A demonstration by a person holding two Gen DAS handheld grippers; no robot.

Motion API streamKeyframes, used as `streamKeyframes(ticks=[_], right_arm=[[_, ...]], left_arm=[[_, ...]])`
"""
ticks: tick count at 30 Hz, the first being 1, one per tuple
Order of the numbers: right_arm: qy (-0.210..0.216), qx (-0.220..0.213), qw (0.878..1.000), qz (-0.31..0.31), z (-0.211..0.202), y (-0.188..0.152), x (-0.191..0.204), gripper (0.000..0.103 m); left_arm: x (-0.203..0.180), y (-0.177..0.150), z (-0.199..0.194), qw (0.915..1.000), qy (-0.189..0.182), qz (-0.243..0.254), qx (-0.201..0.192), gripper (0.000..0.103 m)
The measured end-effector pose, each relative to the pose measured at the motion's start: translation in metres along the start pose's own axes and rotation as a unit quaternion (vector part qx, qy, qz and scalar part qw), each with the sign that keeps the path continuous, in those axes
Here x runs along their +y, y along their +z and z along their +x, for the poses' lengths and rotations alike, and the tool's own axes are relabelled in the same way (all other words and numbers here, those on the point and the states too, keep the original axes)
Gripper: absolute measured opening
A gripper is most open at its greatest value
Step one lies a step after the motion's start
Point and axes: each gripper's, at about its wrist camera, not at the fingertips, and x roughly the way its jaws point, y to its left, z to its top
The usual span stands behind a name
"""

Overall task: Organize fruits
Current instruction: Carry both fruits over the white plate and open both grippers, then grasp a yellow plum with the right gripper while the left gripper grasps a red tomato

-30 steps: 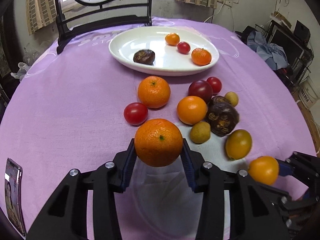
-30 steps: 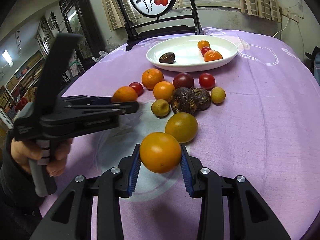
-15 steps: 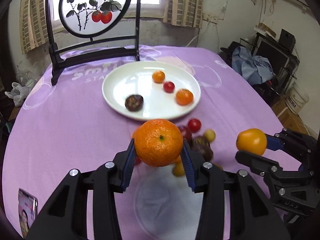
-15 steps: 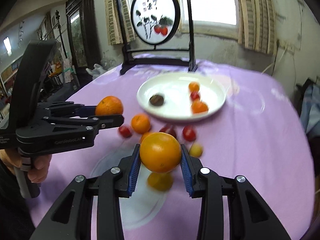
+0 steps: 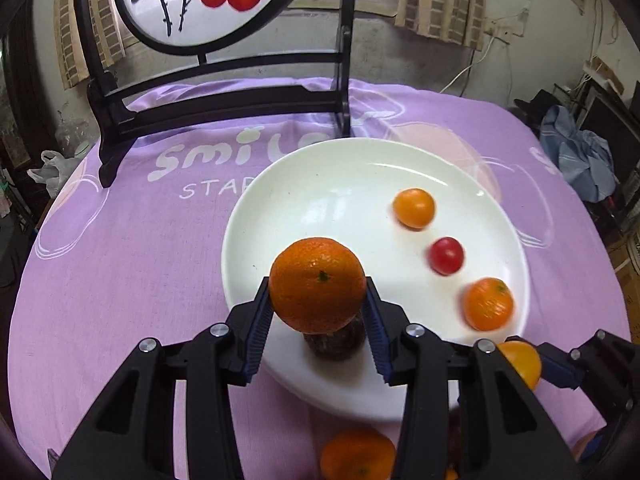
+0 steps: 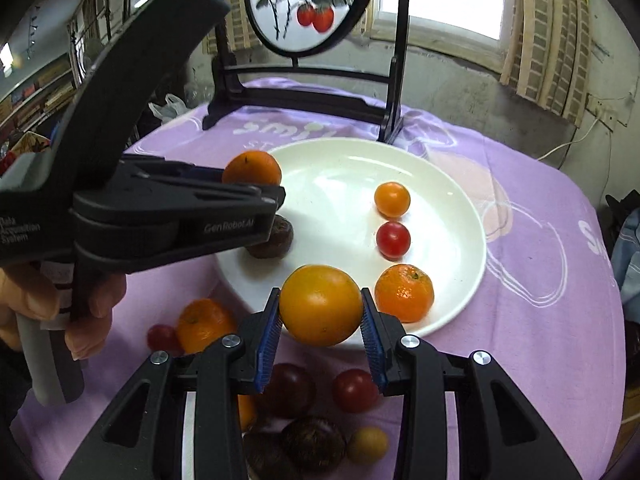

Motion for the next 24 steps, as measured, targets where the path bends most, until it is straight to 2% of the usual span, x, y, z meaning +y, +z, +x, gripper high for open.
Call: streamKeyframes(ticks=[2,3,5,9,12,14,16,18,24], right_arm=[[0.001,0.012,1.000,0.008,0.012,0.001,-0.003,0.039],[0.006,0.017,1.000,0.014,0.017,0.002,-0.005,0.042],[0.005,0.022,0.999,0.028,0.023,0.003,-0.009,0.053],[0.008,0.010,0.999,0.037,0.014,-0.003,-0.011,0.053],[0.008,0.005,0.999,0.042,0.001,-0.011,-0.012,0.053],[0.013,0.002,0.999,0.048,-0.011,-0.020,-0.013,0.056],[0.016,-0.001,0.999,0.051,-0.023,-0.030,-0.013,0.058],[0.015,-0.002,0.999,0.052,-0.034,-0.040,-0.012,0.058],[0.021,-0.008,0.999,0.049,-0.071,-0.077,-0.003,0.059]], left_arm=[[0.001,0.002,0.011,0.9999,0.001,-0.005,0.011,0.044],[0.002,0.002,0.015,0.9998,0.001,-0.008,0.016,0.045],[0.004,0.001,0.018,0.9998,0.002,-0.014,0.017,0.056],[0.005,-0.004,0.002,0.9998,-0.003,-0.019,-0.002,0.071],[0.006,-0.013,-0.016,0.9997,0.002,-0.020,-0.010,0.077],[0.007,-0.023,-0.029,0.9995,0.001,-0.029,-0.015,0.082],[0.008,-0.038,-0.046,0.9990,-0.004,-0.039,-0.021,0.083],[0.007,-0.055,-0.059,0.9990,-0.005,-0.038,-0.022,0.091],[0.001,-0.107,-0.092,0.9992,0.011,-0.014,-0.035,0.092]])
